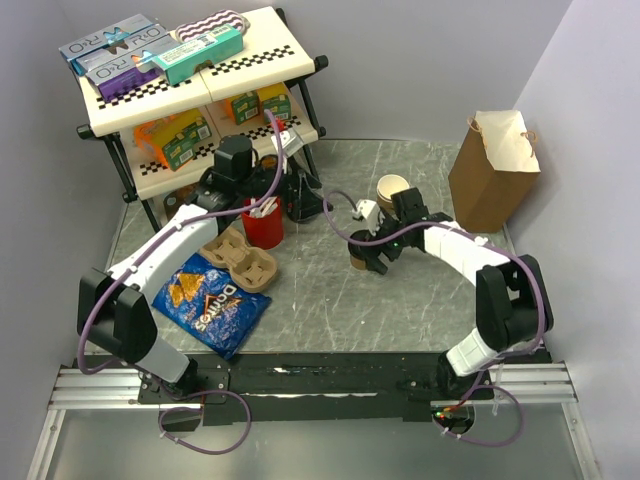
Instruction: Pack the takeout coffee
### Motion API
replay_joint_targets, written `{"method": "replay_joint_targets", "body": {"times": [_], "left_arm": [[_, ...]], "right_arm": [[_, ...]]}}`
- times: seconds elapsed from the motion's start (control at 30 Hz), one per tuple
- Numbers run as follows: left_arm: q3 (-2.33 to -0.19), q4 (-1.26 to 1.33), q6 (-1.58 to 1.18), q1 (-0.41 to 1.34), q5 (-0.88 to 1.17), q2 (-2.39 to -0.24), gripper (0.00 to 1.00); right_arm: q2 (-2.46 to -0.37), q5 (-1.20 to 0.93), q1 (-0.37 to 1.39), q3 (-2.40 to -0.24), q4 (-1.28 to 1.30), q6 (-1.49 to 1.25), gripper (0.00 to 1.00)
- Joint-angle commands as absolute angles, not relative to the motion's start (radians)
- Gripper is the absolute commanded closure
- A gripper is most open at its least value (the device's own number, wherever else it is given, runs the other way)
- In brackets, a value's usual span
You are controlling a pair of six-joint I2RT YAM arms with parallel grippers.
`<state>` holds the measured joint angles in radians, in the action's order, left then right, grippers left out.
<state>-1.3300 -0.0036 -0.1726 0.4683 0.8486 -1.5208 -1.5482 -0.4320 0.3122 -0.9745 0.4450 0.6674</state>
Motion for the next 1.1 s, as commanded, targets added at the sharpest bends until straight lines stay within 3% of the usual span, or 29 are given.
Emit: {"method": "replay_joint_targets", "body": {"times": [0.0,0.87,1.07], "left_arm": [[-1.318,0.026,-0.178,0.454,0.847,-1.471,0.05],[-1.376,-0.201,-0.012,0.365,0.778,-1.404,0.04],[-1.376,-0.290,0.095,0.338,0.747,-1.371,0.03]], "right_arm": [[-1.604,-0.403,0.325,-1.072,0.370,0.574,0.00],[-2.025,-0.278,0.342,-1.518,0.360,0.506,0.02],[-2.049,-0.253,0.342,-1.526,0.351,0.531,0.02]]}}
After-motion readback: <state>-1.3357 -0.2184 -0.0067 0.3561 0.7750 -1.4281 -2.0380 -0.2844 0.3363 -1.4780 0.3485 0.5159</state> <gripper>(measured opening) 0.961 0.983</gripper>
